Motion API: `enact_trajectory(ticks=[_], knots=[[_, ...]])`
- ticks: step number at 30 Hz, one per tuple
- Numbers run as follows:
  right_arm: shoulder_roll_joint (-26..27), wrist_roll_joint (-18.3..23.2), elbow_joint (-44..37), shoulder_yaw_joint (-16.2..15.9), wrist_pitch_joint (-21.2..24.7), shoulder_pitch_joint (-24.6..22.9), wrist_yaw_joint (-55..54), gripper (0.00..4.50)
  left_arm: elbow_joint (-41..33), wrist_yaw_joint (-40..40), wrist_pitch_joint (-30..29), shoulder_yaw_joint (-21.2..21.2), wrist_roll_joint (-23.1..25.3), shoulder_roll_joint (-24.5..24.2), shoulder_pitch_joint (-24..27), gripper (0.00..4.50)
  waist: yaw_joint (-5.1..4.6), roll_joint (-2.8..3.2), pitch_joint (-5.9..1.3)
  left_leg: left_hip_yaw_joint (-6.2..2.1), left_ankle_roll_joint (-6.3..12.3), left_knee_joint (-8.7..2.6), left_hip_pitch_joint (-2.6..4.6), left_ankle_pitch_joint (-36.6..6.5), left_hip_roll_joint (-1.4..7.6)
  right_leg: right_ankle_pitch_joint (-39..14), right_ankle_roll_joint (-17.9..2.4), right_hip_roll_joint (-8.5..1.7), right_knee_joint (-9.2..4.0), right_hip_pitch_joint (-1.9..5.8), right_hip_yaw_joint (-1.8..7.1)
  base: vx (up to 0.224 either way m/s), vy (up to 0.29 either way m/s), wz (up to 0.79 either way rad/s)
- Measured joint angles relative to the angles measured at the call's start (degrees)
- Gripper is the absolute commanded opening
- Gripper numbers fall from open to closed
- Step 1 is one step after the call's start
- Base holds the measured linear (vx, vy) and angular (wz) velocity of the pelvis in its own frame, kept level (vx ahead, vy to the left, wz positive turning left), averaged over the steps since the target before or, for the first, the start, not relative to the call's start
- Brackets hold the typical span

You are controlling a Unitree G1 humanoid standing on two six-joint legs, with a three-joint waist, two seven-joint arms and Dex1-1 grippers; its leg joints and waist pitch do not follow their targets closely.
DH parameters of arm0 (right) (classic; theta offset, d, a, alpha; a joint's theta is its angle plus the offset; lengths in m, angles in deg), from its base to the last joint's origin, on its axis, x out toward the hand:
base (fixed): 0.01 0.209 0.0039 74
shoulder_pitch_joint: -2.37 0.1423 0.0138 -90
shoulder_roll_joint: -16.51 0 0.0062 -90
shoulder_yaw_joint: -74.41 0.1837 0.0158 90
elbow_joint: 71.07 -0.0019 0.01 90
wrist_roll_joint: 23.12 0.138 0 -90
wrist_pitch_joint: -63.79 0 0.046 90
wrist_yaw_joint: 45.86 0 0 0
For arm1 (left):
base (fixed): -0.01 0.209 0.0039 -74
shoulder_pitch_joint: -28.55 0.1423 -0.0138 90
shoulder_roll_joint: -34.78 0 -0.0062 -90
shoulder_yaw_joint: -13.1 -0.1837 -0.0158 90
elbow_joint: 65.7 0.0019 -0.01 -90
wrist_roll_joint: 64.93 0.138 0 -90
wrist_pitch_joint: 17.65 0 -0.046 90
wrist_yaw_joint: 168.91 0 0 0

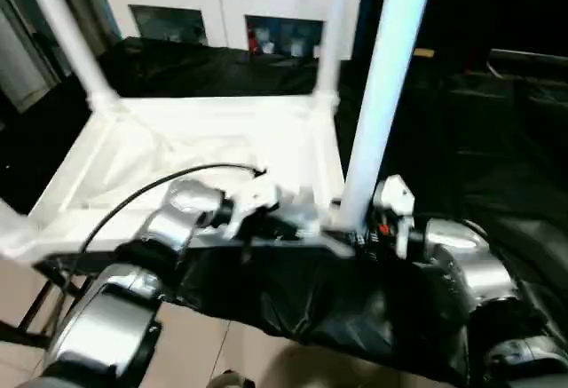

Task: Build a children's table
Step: Rotate leg to tighten

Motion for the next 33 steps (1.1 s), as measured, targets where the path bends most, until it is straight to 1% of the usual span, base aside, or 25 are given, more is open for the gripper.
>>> enact_trajectory(ticks=[3, 6, 8, 9, 10, 12, 14, 15, 17, 20, 22, 23, 24, 26, 28, 30, 31, 32, 33], knots=[[4.3, -2.1, 2.8, 2.5, 0.4, 2.1, -14.3, 2.68, 1.3, 8.1, -2.2, 0.6, 1.1, 3.1, -1.1, 0.0, -0.43, 0.0, -0.01, 0.0, 0.0, -0.04, 0.22, 0.0, -0.04, 0.0, 0.0, 0.0, -0.02, 0.13, 0.04, 0.0, 0.0, 0.0], [7.8, -3.3, 4.3, 4.6, 2.3, 4.2, -26.5, 2.68, 2.3, 14.8, -3.7, 0.7, 2.1, 5.9, -2.1, 0.0, -0.58, 0.03, -0.02, 0.0, 0.0, -0.15, 0.31, 0.0, -0.11, 0.0, 0.0, -0.02, -0.04, 0.21, 0.08, 0.0, 0.0, 0.0], [8.4, -3.9, 4.7, 4.8, 2.0, 4.5, -29.2, 2.68, 2.3, 16.4, -3.6, 0.7, 2.4, 6.5, -2.1, 0.0, -0.51, 0.02, -0.02, 0.0, 0.0, -0.21, 0.31, 0.0, -0.14, 0.0, 0.1, -0.04, -0.1, 0.23, 0.07, 0.0, 0.0, 0.0], [8.6, -4.2, 5.1, 4.8, 1.1, 4.6, -30.1, 3.03, 2.3, 16.9, -3.2, 0.6, 2.7, 6.7, -2.1, 0.0, -0.46, 0.02, -0.03, 0.0, 0.0, -0.29, 0.3, 0.0, -0.16, 0.0, 0.1, -0.04, -0.18, 0.23, 0.07, 0.0, 0.0, 0.0], [8.7, -4.4, 5.5, 4.8, 0.4, 4.6, -30.4, 3.03, 2.3, 17.0, -2.9, 0.5, 2.9, 6.7, -2.1, 0.0, -0.44, 0.03, -0.03, 0.0, 0.0, -0.35, 0.29, 0.0, -0.17, 0.0, 0.1, -0.04, -0.24, 0.23, 0.07, 0.0, 0.0, 0.0], [8.8, -4.4, 6.1, 4.8, -1.0, 4.5, -30.6, 3.37, 2.3, 17.1, -2.0, 0.3, 3.4, 6.6, -2.1, 0.0, -0.42, 0.02, -0.03, 0.0, 0.0, -0.38, 0.27, 0.0, -0.19, 0.0, 0.1, -0.05, -0.27, 0.23, 0.07, 0.0, 0.0, 0.0], [8.9, -4.6, 6.3, 4.8, -1.8, 4.5, -30.1, 3.41, 2.3, 17.1, -1.3, 0.0, 3.4, 6.3, -2.1, 0.0, -0.45, -0.02, 0.0, 0.0, 0.01, -0.38, 0.24, 0.0, -0.18, 0.0, 0.1, -0.05, -0.27, 0.19, 0.06, 0.0, 0.0, 0.0], [9.0, -4.9, 6.4, 4.8, -2.1, 4.5, -29.7, 3.57, 2.3, 17.0, -1.0, 0.0, 3.4, 6.2, -2.0, 0.0, -0.47, -0.02, 0.0, 0.0, 0.01, -0.39, 0.24, 0.0, -0.18, 0.0, 0.1, -0.05, -0.27, 0.18, 0.06, 0.0, 0.0, 0.0], [8.2, -4.9, 6.7, 4.3, -2.7, 4.5, -27.3, 3.8, 2.3, 16.1, 0.1, 0.0, 3.2, 5.5, -1.7, 0.0, -0.52, -0.02, 0.0, 0.01, 0.01, -0.42, 0.22, 0.0, -0.18, 0.0, 0.1, -0.05, -0.28, 0.15, 0.06, 0.0, 0.0, 0.0], [5.1, -3.5, 6.7, 2.9, -4.0, 4.1, -17.5, 3.91, 2.3, 12.3, 1.9, 0.2, 2.1, 3.7, -1.3, 0.0, -0.73, -0.02, 0.01, 0.01, 0.02, -0.45, 0.07, 0.0, -0.17, 0.0, 0.1, -0.05, -0.29, 0.01, 0.03, 0.0, 0.0, 0.0], [2.3, -1.6, 5.6, 2.1, -3.8, 3.6, -9.6, 3.91, 1.9, 8.4, 3.4, 0.6, 1.1, 2.4, -0.5, 0.0, -0.49, 0.01, 0.0, 0.0, 0.04, -0.45, -0.16, 0.0, -0.12, 0.0, 0.1, -0.04, -0.28, -0.13, -0.06, 0.0, 0.0, 0.0], [1.1, -1.0, 4.8, 1.1, -3.7, 3.2, -5.6, 3.91, 1.7, 6.2, 4.1, 0.6, 0.8, 1.7, -0.3, 0.0, -0.25, 0.01, 0.0, 0.0, 0.06, -0.45, -0.21, 0.0, -0.1, 0.0, 0.1, -0.04, -0.28, -0.17, -0.08, 0.0, 0.0, 0.0], [0.1, -0.1, 3.7, 0.5, -3.4, 2.9, -1.8, 3.91, 1.6, 4.1, 4.8, 0.6, 0.5, 1.1, -0.1, 0.0, -0.04, 0.0, 0.0, 0.0, 0.3, -0.43, -0.23, 0.1, -0.06, 0.0, 0.1, -0.04, -0.27, -0.17, -0.13, 0.0, 0.0, 0.0], [-1.4, 1.4, 2.0, -0.2, -2.6, 2.4, 4.0, 3.91, 1.4, 0.4, 5.3, 0.5, -0.2, 0.0, 0.1, 0.0, 0.07, -0.02, 0.02, 0.0, 0.33, -0.41, -0.23, 0.2, -0.06, 0.0, 0.1, -0.04, -0.25, -0.18, -0.13, 0.0, 0.0, 0.0], [-3.4, 2.7, 0.2, -1.7, -1.6, 1.9, 10.4, 3.91, 1.1, -3.3, 5.7, 0.3, -0.7, -1.4, 0.3, 0.0, 0.28, -0.08, 0.04, 0.0, 0.38, -0.36, -0.26, 0.2, -0.05, 0.0, 0.1, -0.05, -0.23, -0.18, -0.13, 0.0, 0.0, 0.0], [-5.8, 3.0, -1.1, -3.4, -1.2, 1.5, 16.7, 3.91, 1.1, -6.8, 6.6, -0.1, -1.3, -2.6, 0.4, 0.0, 0.56, -0.12, 0.06, 0.05, 0.39, -0.33, -0.28, 0.2, -0.08, 0.0, 0.1, -0.1, -0.24, -0.17, -0.12, 0.0, 0.0, 0.0], [-6.3, 3.1, -1.2, -3.9, -1.1, 1.4, 18.4, 3.73, 1.1, -7.7, 7.0, -0.1, -1.3, -2.9, 0.4, 0.0, 0.62, -0.14, 0.07, 0.05, 0.4, -0.28, -0.3, 0.2, -0.08, 0.0, 0.1, -0.12, -0.24, -0.16, -0.12, 0.0, 0.0, 0.0], [-6.6, 3.1, -1.2, -4.2, -0.9, 1.4, 19.7, 3.73, 1.1, -8.5, 7.2, -0.2, -1.3, -3.1, 0.4, 0.0, 0.68, -0.16, 0.08, 0.08, 0.37, -0.28, -0.3, 0.2, -0.09, 0.0, 0.1, -0.15, -0.24, -0.16, -0.12, 0.0, 0.0, 0.0], [-6.9, 3.2, -1.3, -4.5, -0.9, 1.4, 20.9, 3.62, 1.1, -9.6, 7.4, -0.3, -1.3, -3.4, 0.4, 0.0, 0.72, -0.17, 0.08, 0.12, 0.29, -0.28, -0.3, 0.1, -0.1, 0.0, 0.0, -0.19, -0.24, -0.16, -0.11, 0.0, 0.0, 0.0]])
